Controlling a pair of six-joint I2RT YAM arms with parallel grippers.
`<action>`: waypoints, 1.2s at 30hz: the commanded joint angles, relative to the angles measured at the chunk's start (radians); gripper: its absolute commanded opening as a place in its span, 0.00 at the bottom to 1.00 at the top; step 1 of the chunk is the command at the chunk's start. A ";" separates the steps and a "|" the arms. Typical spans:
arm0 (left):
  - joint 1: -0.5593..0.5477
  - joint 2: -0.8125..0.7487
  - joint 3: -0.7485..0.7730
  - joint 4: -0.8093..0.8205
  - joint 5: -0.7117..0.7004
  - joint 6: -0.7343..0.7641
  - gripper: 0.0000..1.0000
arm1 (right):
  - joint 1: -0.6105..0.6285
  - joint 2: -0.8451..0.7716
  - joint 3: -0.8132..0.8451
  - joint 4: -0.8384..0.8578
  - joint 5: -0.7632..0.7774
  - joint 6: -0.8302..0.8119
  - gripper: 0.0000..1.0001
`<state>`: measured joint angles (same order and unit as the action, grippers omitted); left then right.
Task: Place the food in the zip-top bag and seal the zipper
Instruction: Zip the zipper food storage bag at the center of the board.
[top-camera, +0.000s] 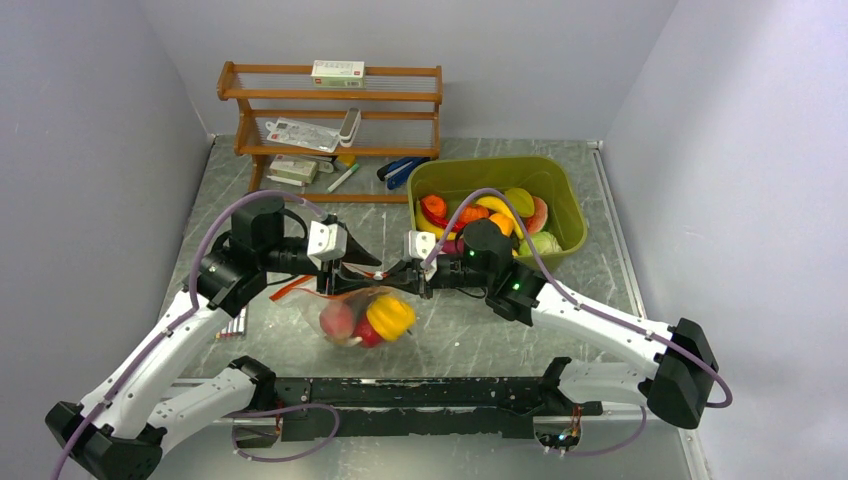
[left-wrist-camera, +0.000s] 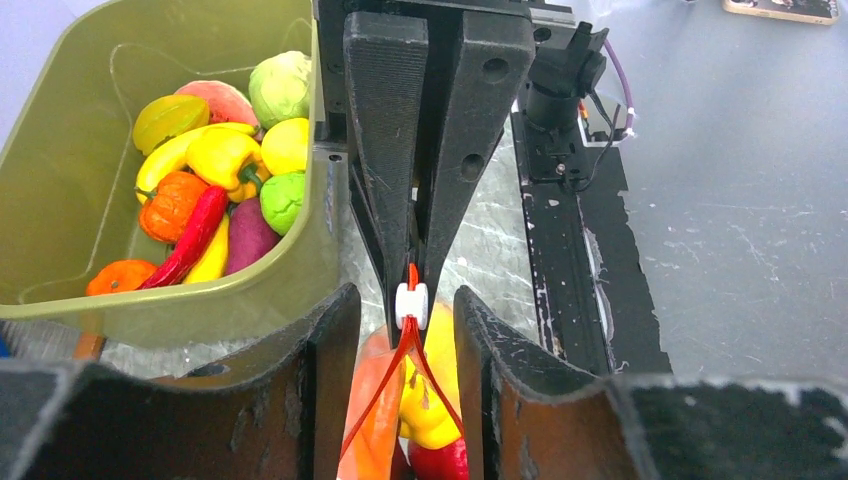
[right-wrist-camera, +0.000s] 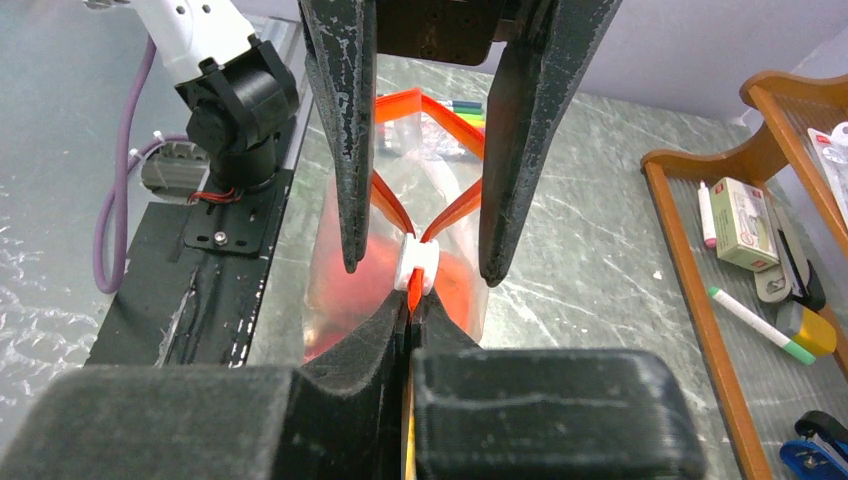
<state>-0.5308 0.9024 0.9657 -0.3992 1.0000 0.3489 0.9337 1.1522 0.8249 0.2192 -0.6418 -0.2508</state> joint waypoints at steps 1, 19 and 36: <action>0.003 0.009 0.014 -0.020 0.052 0.028 0.37 | 0.006 -0.019 0.000 0.037 0.002 -0.002 0.00; 0.003 -0.019 0.010 -0.074 0.020 0.107 0.07 | 0.005 -0.024 -0.024 0.079 0.028 0.023 0.00; 0.003 -0.054 0.004 -0.157 -0.095 0.148 0.07 | 0.004 -0.089 -0.075 0.105 0.059 0.044 0.00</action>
<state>-0.5312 0.8600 0.9657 -0.5068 0.9474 0.4721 0.9394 1.1000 0.7574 0.2863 -0.5938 -0.2150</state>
